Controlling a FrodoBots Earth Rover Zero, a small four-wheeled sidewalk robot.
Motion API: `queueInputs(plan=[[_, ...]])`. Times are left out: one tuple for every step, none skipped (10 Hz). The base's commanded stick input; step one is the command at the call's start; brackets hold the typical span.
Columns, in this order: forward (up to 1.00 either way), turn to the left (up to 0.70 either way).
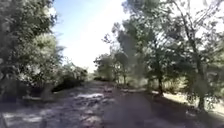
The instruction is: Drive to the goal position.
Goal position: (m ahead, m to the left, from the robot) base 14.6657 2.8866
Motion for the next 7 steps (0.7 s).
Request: queueInputs(plan=[[0.70, 0.00], [0.70, 0.00], [0.70, 0.00], [0.70, 0.00], [0.70, 0.00], [0.70, 0.00], [0.70, 0.05]])
